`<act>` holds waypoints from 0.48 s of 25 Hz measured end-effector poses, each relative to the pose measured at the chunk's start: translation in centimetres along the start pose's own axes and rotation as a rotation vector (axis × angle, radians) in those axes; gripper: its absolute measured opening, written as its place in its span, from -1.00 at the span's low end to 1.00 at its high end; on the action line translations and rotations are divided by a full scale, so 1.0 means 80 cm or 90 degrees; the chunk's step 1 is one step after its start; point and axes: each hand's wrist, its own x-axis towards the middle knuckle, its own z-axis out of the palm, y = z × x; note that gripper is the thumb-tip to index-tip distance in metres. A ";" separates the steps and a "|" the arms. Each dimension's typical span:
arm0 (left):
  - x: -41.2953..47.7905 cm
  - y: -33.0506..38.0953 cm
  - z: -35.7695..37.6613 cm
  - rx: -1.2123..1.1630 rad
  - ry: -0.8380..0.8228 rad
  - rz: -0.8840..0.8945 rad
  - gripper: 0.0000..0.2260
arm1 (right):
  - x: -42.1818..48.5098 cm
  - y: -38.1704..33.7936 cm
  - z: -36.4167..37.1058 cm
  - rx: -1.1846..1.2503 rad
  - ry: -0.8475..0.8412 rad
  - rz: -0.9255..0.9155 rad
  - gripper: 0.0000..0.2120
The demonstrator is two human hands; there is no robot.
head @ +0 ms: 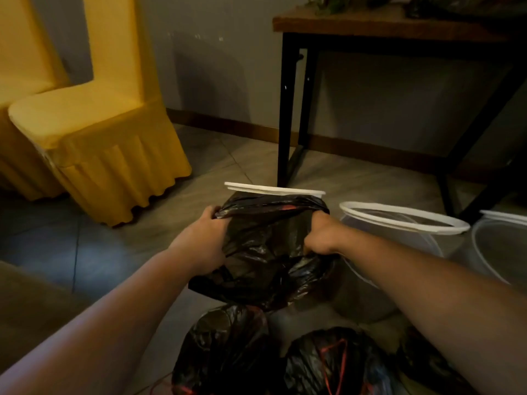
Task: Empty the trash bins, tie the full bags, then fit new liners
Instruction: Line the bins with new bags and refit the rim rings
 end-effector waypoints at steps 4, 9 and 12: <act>0.047 -0.016 0.012 -0.008 0.036 0.054 -0.46 | 0.056 0.006 0.022 0.167 0.065 0.013 -0.55; 0.086 -0.016 0.055 -0.055 0.092 -0.004 -0.24 | 0.103 0.007 0.035 0.187 0.148 -0.003 -0.50; 0.112 -0.015 0.075 -0.096 0.018 -0.050 -0.18 | 0.119 0.012 0.052 0.162 0.194 -0.033 -0.38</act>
